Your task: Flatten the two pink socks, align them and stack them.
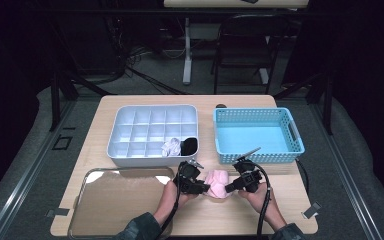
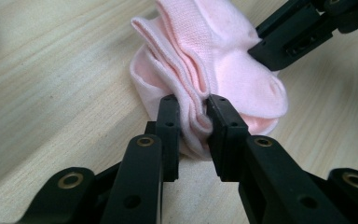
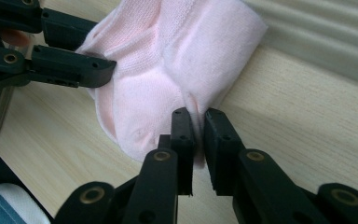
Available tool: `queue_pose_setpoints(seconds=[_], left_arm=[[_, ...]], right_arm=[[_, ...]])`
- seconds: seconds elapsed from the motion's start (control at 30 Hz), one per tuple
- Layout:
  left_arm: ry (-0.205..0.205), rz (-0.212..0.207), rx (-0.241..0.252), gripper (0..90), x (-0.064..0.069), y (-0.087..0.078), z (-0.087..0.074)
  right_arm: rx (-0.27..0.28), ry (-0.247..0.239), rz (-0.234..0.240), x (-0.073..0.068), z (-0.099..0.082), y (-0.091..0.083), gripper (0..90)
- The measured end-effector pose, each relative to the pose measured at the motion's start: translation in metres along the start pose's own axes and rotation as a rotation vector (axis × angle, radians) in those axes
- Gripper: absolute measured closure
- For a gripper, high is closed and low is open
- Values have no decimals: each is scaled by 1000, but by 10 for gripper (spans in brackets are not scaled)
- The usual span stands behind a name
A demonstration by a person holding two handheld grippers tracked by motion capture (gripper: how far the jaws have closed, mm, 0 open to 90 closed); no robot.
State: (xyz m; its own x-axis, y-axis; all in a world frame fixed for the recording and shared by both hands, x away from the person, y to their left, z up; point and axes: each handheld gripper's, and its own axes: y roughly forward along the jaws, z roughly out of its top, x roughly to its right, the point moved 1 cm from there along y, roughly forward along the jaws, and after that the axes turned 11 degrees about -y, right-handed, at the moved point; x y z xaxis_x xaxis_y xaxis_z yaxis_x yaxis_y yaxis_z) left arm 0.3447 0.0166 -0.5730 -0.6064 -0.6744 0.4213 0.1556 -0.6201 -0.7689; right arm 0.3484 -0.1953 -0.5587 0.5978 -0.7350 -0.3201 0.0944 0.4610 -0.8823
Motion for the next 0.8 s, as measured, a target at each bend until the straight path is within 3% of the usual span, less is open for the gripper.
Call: queue_pose_setpoints(seconds=[0.03,0.07,0.13,0.4,0.6,0.8], left_arm=[[-8,-1,6,768,0,0,-1],[-8,-1,6,771,0,0,-1],[-11,-3,8,773,0,0,-1],[-17,-10,10,777,-1,0,-1],[-17,-12,10,784,-2,0,-2],[-16,-11,10,786,-1,0,-2]], right_arm=[[51,36,-8,-4,0,1,841],[51,36,-8,-4,0,1,841],[22,-10,-15,-5,1,-5,843],[25,-33,-26,-7,3,-8,846],[66,-35,-27,-10,4,-12,850],[54,-69,-31,-13,6,-15,851]])
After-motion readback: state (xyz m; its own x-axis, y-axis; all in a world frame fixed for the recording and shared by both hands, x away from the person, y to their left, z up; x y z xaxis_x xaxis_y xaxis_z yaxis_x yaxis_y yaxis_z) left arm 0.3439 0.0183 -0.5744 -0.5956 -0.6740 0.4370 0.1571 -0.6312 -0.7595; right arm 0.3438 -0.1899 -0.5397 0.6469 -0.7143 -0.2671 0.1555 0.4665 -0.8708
